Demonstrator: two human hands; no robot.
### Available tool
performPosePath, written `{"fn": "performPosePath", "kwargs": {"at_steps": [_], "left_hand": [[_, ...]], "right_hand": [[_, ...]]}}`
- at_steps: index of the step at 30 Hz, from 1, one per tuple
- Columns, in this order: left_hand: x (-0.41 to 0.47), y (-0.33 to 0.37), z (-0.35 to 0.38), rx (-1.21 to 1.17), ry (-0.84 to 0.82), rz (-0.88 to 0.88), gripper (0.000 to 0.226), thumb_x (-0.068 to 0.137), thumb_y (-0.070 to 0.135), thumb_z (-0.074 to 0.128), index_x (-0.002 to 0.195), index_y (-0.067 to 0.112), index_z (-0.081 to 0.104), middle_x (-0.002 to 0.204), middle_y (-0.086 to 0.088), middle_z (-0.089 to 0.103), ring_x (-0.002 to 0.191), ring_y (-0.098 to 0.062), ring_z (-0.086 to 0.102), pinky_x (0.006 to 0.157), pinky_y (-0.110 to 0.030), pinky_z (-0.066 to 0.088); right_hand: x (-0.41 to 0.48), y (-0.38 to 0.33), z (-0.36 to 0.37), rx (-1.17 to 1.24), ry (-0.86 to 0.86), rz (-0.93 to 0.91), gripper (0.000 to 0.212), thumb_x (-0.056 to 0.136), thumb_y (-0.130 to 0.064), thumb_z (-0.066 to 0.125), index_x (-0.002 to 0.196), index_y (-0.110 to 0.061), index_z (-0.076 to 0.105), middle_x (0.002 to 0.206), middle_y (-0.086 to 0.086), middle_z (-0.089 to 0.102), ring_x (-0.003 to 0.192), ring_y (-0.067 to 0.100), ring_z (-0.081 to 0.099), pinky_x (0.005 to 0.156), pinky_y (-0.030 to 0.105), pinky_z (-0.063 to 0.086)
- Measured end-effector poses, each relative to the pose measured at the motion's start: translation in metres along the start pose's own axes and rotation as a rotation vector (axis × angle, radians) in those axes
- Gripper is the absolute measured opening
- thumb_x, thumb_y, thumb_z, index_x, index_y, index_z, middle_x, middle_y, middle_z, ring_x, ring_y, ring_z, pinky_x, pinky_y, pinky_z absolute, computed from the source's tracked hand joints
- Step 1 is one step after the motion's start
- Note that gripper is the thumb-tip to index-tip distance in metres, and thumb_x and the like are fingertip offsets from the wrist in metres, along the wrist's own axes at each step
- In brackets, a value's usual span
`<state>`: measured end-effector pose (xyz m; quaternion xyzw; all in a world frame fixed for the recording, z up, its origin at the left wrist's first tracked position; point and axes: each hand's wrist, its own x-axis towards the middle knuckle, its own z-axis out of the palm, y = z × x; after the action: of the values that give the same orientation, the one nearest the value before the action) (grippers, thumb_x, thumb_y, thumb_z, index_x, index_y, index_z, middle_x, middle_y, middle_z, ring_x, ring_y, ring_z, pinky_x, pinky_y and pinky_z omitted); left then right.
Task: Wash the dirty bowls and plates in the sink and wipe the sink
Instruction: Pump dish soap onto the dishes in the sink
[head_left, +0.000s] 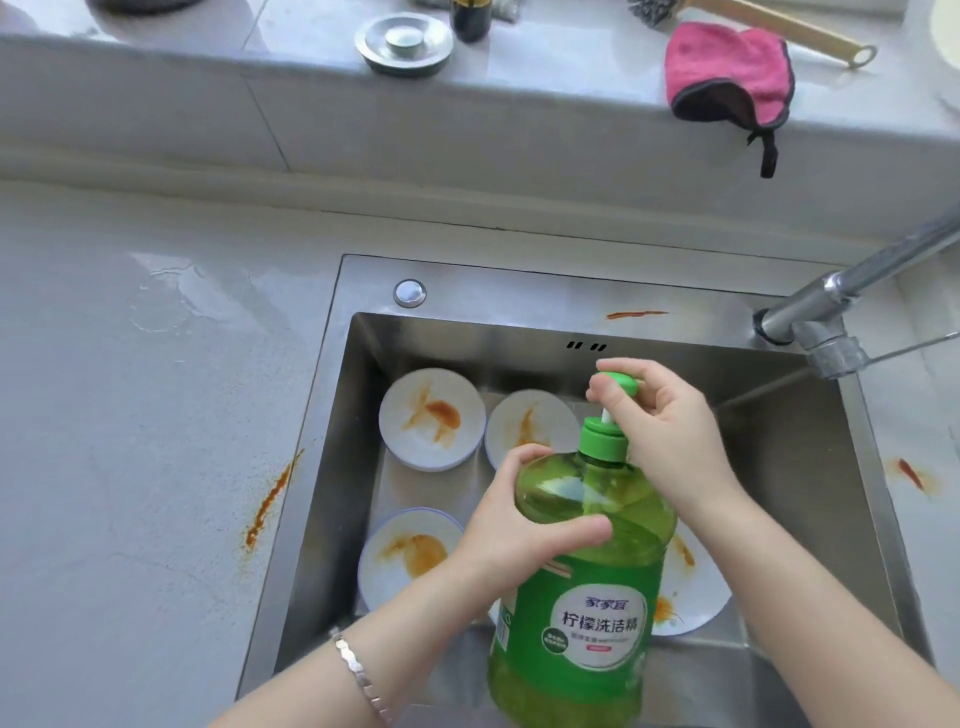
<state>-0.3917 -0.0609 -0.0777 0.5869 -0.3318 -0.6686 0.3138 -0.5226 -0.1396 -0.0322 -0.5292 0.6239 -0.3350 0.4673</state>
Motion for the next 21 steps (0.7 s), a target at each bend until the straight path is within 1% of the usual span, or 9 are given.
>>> {"fn": "performPosePath", "kwargs": {"at_steps": [2,3,5,8,12,14,16,18,21], "left_hand": [[0.003,-0.002,-0.001,-0.039,-0.020,-0.036,0.075,0.041,0.046,0.083,0.108,0.041,0.051,0.105,0.004,0.070,0.097,-0.013,0.067,0.092,-0.040,0.052],[0.003,-0.005,0.000,-0.037,-0.021,-0.050,0.075,0.041,0.045,0.083,0.109,0.039,0.051,0.105,0.004,0.070,0.097,-0.013,0.067,0.092,-0.040,0.052],[0.003,-0.012,0.002,0.003,-0.008,-0.057,0.076,0.042,0.046,0.084,0.109,0.041,0.050,0.108,0.007,0.068,0.100,-0.011,0.065,0.092,-0.039,0.052],[0.008,-0.019,0.003,0.057,0.012,-0.037,0.075,0.043,0.047,0.084,0.108,0.045,0.047,0.111,0.010,0.065,0.101,-0.007,0.063,0.092,-0.036,0.051],[0.015,-0.022,0.002,0.031,-0.020,-0.078,0.074,0.044,0.045,0.086,0.108,0.045,0.047,0.109,0.007,0.067,0.099,-0.012,0.066,0.091,-0.039,0.052],[0.017,-0.022,0.001,0.023,-0.031,-0.092,0.075,0.044,0.045,0.085,0.108,0.044,0.047,0.108,0.006,0.068,0.098,-0.011,0.066,0.091,-0.038,0.052],[0.019,-0.023,0.001,0.023,-0.028,-0.097,0.075,0.044,0.047,0.084,0.108,0.043,0.046,0.108,0.007,0.068,0.098,-0.009,0.066,0.092,-0.037,0.052],[0.020,-0.023,0.002,0.031,-0.023,-0.101,0.076,0.043,0.050,0.084,0.108,0.045,0.046,0.109,0.008,0.067,0.099,-0.008,0.065,0.093,-0.036,0.051],[0.021,-0.024,0.003,0.036,-0.032,-0.109,0.074,0.043,0.051,0.083,0.107,0.047,0.046,0.110,0.009,0.066,0.101,-0.007,0.064,0.093,-0.034,0.051]], "right_hand": [[0.004,0.006,0.003,-0.106,0.018,-0.015,0.009,0.087,-0.027,0.062,0.088,-0.036,0.062,0.083,0.002,0.063,0.067,0.009,0.053,0.067,0.020,0.044],[0.003,0.011,0.005,-0.146,0.031,-0.028,0.011,0.087,-0.026,0.062,0.089,-0.037,0.061,0.090,-0.001,0.059,0.070,0.008,0.052,0.068,0.017,0.042],[-0.004,0.020,0.011,-0.150,0.046,-0.081,0.019,0.088,-0.021,0.060,0.088,-0.040,0.059,0.101,-0.012,0.055,0.080,0.001,0.053,0.073,0.012,0.042],[-0.007,0.026,0.018,-0.110,0.077,-0.113,0.024,0.090,-0.016,0.058,0.089,-0.040,0.057,0.099,-0.020,0.057,0.081,-0.005,0.054,0.075,0.016,0.044],[-0.002,0.033,0.021,-0.131,0.092,-0.082,0.022,0.090,-0.016,0.058,0.089,-0.038,0.058,0.095,-0.018,0.060,0.083,0.001,0.057,0.078,0.023,0.046],[0.000,0.035,0.021,-0.135,0.082,-0.069,0.022,0.089,-0.016,0.058,0.087,-0.038,0.059,0.092,-0.015,0.061,0.079,0.000,0.057,0.075,0.022,0.046],[0.002,0.038,0.021,-0.163,0.073,-0.053,0.016,0.089,-0.017,0.058,0.088,-0.033,0.062,0.091,-0.011,0.063,0.076,-0.001,0.056,0.073,0.020,0.046],[0.004,0.040,0.021,-0.189,0.063,-0.038,0.011,0.089,-0.017,0.059,0.090,-0.028,0.063,0.090,-0.008,0.064,0.076,-0.004,0.057,0.070,0.013,0.044],[0.004,0.043,0.020,-0.219,0.064,-0.037,0.011,0.088,-0.016,0.060,0.089,-0.026,0.064,0.089,-0.007,0.064,0.075,-0.006,0.056,0.064,0.003,0.039]]}}
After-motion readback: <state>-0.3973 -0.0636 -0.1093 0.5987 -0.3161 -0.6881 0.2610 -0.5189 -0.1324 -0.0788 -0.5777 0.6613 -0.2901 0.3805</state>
